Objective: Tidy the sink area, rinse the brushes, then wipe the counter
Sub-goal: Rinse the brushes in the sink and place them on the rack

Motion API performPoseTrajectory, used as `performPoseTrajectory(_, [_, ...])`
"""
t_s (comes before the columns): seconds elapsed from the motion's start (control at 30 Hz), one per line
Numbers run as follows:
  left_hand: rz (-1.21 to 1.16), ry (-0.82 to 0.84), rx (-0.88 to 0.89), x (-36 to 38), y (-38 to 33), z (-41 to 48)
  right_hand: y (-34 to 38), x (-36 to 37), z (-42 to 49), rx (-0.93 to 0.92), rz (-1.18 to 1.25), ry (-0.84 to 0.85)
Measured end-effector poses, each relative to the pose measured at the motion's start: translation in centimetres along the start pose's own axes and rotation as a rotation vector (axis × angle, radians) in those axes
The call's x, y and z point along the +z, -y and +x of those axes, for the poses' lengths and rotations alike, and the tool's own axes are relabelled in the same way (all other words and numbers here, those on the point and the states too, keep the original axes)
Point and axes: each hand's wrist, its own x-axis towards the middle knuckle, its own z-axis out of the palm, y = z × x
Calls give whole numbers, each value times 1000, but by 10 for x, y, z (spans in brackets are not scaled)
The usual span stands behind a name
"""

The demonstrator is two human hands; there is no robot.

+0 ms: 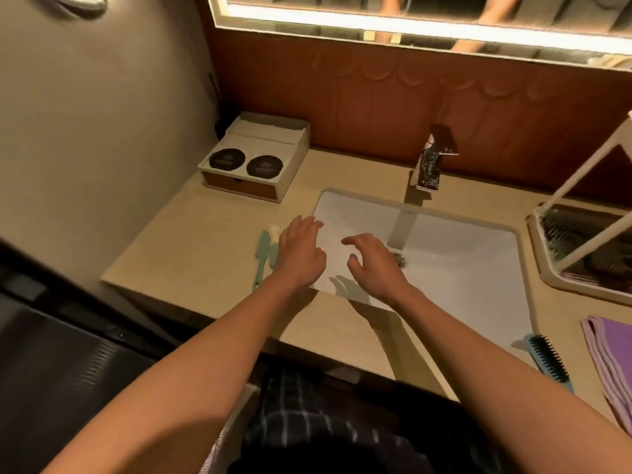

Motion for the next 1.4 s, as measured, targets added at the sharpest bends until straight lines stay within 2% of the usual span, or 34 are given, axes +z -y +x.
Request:
performPoseTrajectory(0.1, [27, -27, -62, -14, 34, -4, 29, 24, 15, -113, -28, 61])
performPoseTrajectory(0.23, [37, -78, -140, -23, 71, -12, 58, 51, 32, -158, -59, 124])
performPoseTrajectory(0.47, [36, -24, -228, -24, 101, -13, 84, 79, 47, -72, -64, 220])
performPoseTrajectory(0.7, [-82, -14, -346, -22, 104, -7, 100, 97, 59, -29, -142, 262])
performPoseTrajectory(1.0, [-112, -18, -424, -22, 103, -7, 99, 109, 53, 143, -139, 117])
performPoseTrajectory(1.13, [-156, -93, -357, -14, 103, -10, 96, 109, 52, 250, 98, 62])
performPoseTrajectory(1.27, [-89, -96, -290, -8, 89, -12, 89, 96, 45, 256, 216, 2])
performPoseTrajectory(1.4, [-344, -9, -235, -2, 60, -8, 68, 65, 39, 247, 243, -68])
